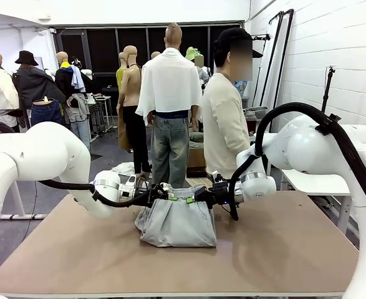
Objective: Fold the training pants.
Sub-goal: Fold the Training pants in half.
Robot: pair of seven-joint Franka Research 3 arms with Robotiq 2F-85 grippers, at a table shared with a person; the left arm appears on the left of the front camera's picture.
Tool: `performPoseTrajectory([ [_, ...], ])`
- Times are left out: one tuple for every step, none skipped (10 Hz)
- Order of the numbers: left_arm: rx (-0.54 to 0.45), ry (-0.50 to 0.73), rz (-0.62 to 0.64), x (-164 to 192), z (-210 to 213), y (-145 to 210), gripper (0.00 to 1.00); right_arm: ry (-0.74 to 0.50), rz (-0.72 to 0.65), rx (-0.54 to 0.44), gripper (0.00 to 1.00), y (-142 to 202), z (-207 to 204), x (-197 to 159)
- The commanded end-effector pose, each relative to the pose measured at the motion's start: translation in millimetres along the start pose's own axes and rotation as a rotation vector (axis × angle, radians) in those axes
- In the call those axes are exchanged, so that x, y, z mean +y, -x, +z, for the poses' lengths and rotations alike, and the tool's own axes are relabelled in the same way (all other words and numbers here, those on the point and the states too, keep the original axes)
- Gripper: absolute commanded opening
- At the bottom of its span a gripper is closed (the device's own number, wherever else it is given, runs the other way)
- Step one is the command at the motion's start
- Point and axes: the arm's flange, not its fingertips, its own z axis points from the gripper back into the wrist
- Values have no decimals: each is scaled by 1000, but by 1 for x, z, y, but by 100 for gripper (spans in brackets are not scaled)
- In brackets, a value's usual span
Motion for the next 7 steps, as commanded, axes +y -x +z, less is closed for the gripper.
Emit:
performPoseTrajectory([
  [-44,-40,30,4,18,-14,0,73,-32,-11,0,-16,20,-11],
  [-47,-41,38,6,18,-15,0,78,-39,-13,0,-16,20,-13],
  [-47,-40,44,7,18,-16,0,78,-42,-10,0,-16,19,-13],
  [-47,-41,52,7,17,-16,0,80,-50,-13,0,-16,20,-12],
  [-52,-43,59,7,18,-16,3,83,-63,-10,13,-16,20,-13],
  [-59,-44,64,7,20,-16,17,88,-71,-10,32,-17,20,-13],
  [-64,-44,70,7,21,-15,37,89,-76,-7,52,-16,22,-13],
])
